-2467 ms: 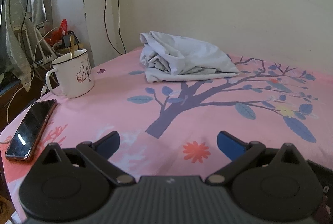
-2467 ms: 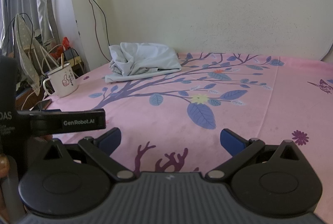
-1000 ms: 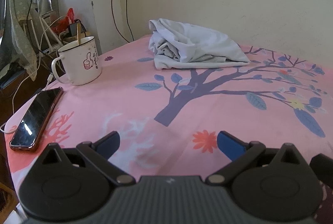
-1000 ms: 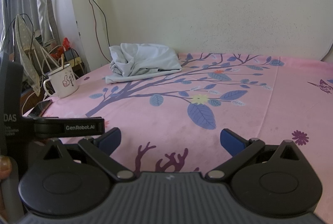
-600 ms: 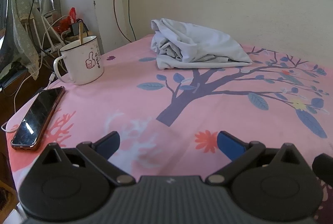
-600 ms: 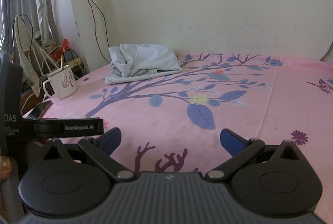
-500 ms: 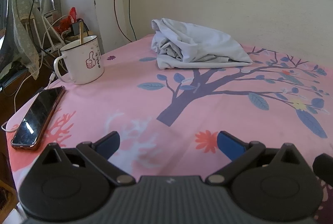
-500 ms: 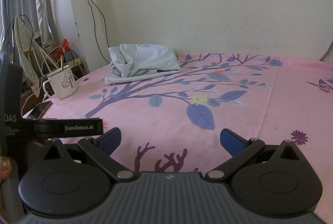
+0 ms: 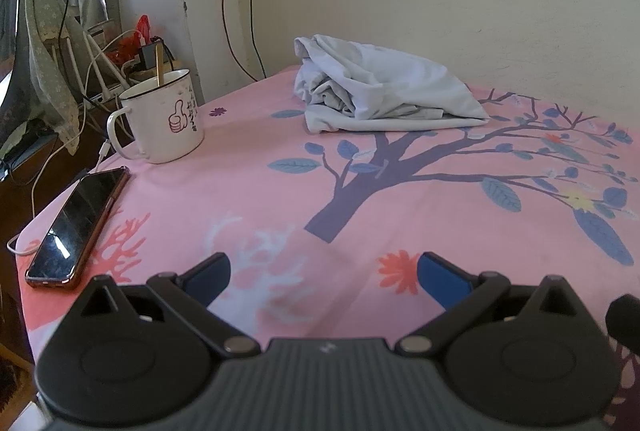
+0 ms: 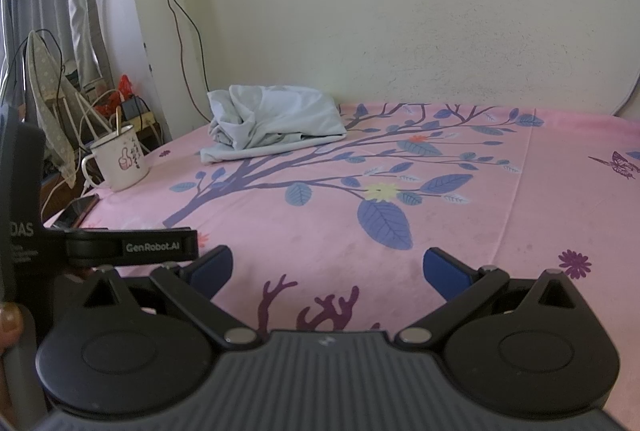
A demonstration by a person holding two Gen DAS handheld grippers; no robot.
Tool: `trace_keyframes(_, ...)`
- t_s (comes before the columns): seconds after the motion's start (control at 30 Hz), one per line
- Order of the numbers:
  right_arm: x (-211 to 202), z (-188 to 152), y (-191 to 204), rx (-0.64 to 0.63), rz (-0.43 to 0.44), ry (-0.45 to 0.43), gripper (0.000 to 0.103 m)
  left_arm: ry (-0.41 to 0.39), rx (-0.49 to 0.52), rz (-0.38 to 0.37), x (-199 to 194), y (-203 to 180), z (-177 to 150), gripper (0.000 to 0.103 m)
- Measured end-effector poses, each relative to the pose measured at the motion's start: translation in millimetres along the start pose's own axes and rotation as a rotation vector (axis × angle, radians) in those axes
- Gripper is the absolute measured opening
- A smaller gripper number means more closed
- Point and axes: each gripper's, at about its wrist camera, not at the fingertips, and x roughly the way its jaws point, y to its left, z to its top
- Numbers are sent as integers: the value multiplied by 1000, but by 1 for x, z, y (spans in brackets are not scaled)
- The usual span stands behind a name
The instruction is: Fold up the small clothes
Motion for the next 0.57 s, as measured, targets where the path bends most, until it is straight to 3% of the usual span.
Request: trace_keyframes(0.57,0,0,0,0,0,-1,97,-9,14,-11,-1,-1,-1,103)
